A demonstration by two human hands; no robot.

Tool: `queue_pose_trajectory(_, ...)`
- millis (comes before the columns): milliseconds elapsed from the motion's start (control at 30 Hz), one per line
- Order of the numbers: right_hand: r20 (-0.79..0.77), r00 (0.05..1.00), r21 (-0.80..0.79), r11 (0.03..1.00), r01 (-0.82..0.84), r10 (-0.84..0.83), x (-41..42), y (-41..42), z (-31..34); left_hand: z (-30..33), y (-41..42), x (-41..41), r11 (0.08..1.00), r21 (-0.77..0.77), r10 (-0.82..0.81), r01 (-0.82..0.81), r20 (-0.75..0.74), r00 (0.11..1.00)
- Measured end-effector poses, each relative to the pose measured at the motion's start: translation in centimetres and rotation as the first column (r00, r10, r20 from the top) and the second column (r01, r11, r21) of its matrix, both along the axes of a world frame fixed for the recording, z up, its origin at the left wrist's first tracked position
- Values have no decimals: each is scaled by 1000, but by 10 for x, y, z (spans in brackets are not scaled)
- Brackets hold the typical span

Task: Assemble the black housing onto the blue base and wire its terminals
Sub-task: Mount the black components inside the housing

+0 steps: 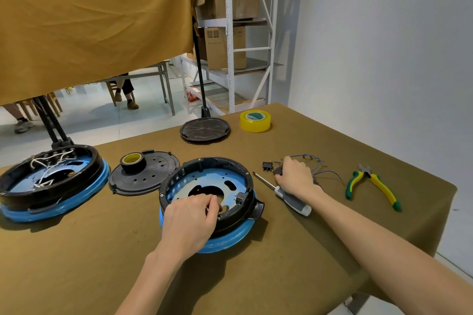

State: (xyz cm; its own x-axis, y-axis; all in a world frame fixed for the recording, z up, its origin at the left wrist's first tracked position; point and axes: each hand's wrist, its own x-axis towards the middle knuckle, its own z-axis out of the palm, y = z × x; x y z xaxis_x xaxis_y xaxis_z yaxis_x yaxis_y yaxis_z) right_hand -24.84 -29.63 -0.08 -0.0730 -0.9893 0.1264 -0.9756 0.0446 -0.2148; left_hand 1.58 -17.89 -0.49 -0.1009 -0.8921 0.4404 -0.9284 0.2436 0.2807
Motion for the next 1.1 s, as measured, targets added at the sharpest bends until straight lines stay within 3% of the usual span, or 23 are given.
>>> queue_pose_trajectory(100,51,997,-104,993,-51,56,3,9,0,-1,1,1,1000,-9,-4,4,-5,1000)
queue_pose_trajectory(167,282,950,-227,971,-70,135,5,20,2,-1,2,1,1000,-16,-15,14,-25,1000)
queue_pose_trajectory(267,659,700,-313,946,-77,275,16,41,17,-1,2,0,999,-39,-34,31,-56,998)
queue_pose_trajectory(333,743,584,-320,940,-119,327,25,54,25,-1,2,0,998,-47,-48,44,-75,996)
queue_pose_trajectory(667,504,707,-312,868,-387,496,60,78,19,-1,8,10,974,-122,-208,192,-138,968)
queue_pose_trajectory(767,481,716,-306,863,-403,505,58,79,17,-1,4,17,974,-219,-118,61,-256,959)
queue_pose_trajectory(833,480,716,-293,862,-414,507,56,79,18,1,-4,24,983,-129,68,-127,-386,920)
queue_pose_trajectory(900,495,707,-278,863,-423,505,52,79,19,4,-12,33,975,104,221,-196,-525,822)
queue_pose_trajectory(1000,535,694,-266,876,-403,482,47,79,21,4,-14,44,950,310,253,-23,-727,638)
queue_pose_trajectory(1100,535,711,-249,889,-385,457,48,82,20,-3,-10,49,954,296,211,47,-773,598)
